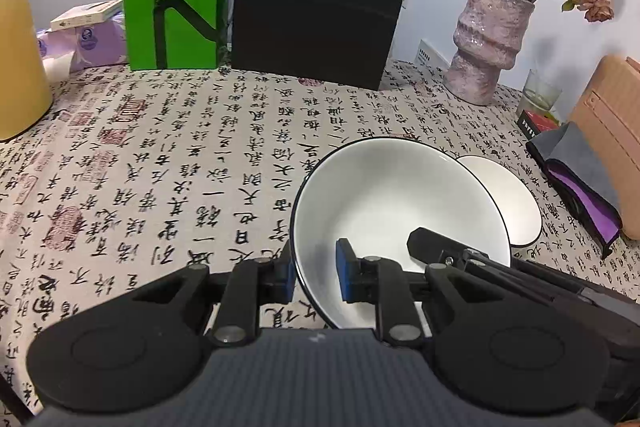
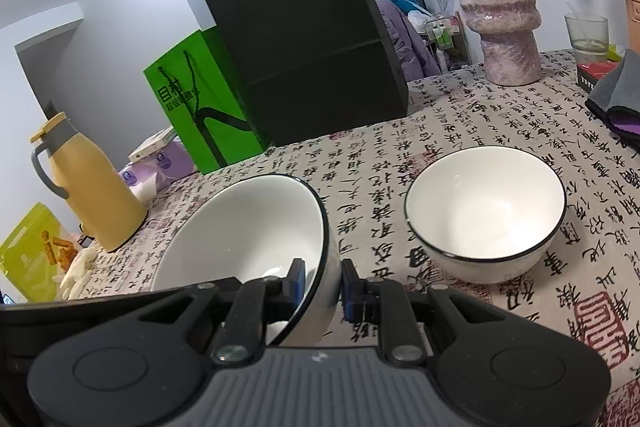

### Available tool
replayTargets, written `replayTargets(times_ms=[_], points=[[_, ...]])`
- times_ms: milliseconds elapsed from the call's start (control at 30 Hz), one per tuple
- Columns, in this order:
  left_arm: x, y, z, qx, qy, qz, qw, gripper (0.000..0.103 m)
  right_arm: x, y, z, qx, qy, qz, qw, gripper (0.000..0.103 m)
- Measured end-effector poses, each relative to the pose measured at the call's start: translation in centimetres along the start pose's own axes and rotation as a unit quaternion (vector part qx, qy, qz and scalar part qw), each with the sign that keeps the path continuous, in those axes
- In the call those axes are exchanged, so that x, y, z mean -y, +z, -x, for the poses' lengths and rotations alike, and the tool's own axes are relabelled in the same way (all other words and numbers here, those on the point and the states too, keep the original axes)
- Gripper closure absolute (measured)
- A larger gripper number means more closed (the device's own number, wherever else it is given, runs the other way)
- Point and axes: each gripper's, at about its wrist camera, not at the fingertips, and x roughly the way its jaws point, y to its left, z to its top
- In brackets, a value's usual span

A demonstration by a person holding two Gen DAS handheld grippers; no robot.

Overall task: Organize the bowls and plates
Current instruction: 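Lift the white bowl off the table with both grippers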

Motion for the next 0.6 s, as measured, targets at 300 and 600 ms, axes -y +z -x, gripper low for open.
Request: replayTargets(times_ms=[300,600], points=[[-1.5,-0.9,2.7,0.017,0.006,0.005,0.9998,0.084,-2.4,-1.0,1.5,0.003,0.008,0.006,1.0,0.086],[-2.8,-2.1,5.0,0.029,0.008,0.006,0.9995,0.084,-4.2,-2.1,2.5,0.004,0.014,0.009,1.0,0.087]])
